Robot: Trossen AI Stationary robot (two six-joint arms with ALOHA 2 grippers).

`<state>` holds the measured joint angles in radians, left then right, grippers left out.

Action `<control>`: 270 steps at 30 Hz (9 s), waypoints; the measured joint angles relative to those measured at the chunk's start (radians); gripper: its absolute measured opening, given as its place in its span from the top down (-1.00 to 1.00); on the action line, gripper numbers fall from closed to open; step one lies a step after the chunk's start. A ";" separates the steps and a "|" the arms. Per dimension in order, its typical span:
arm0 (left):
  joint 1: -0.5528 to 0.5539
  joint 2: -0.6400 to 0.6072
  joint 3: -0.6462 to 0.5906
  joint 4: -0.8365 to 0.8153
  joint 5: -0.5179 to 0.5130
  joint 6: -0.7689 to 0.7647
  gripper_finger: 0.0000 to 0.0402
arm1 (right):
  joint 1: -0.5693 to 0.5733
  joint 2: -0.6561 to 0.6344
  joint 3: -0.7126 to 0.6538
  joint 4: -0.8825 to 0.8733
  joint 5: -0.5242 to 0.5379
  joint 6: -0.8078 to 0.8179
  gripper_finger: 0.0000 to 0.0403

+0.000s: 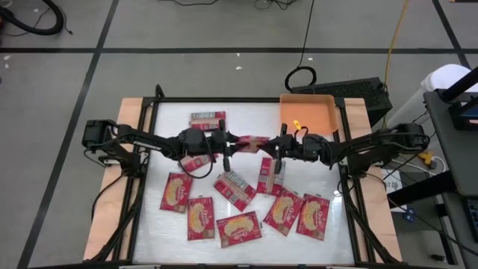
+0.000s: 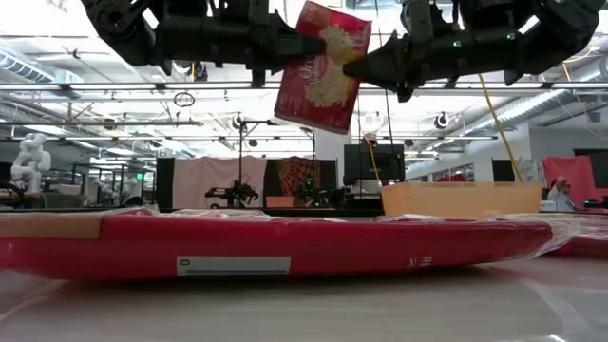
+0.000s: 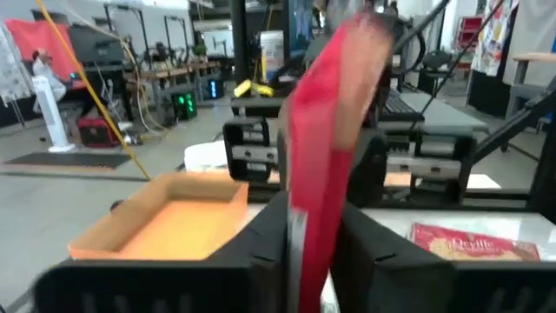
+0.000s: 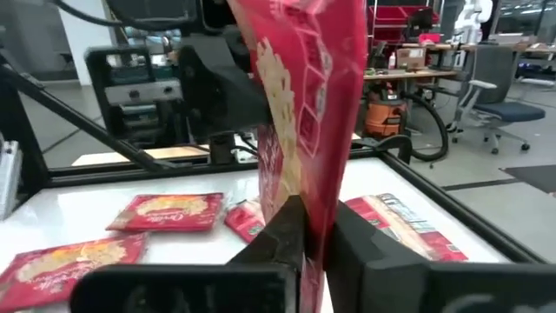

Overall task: Sort popcorn bags into baskets
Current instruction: Put the red popcorn bag into the orange bin

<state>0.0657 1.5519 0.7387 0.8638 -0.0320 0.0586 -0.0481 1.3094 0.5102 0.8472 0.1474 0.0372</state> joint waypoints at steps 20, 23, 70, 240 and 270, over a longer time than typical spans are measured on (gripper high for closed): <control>-0.130 -0.256 -0.001 -0.613 -0.414 -0.264 -0.22 | -0.346 -0.207 0.549 -1.341 -0.022 -0.079 0.96; -0.161 -0.225 0.001 -0.577 -0.414 -0.321 -0.14 | -0.472 -0.214 0.619 -1.476 -0.029 -0.103 0.96; -0.212 -0.114 0.000 -0.469 -0.414 -0.309 0.21 | -0.938 -0.214 0.295 -1.495 -0.021 0.032 0.67; 0.387 0.281 0.234 -0.068 0.412 -0.025 0.37 | -0.503 -0.094 0.591 -1.354 -0.299 -0.234 0.97; 0.327 0.281 0.233 -0.345 0.404 -0.147 -0.06 | -0.924 -0.186 0.592 -1.828 -0.142 -0.135 0.97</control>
<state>0.3929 1.8332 0.9722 0.5187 0.3719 -0.0880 -0.9724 1.1238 1.1019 -0.9812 0.0059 -0.0980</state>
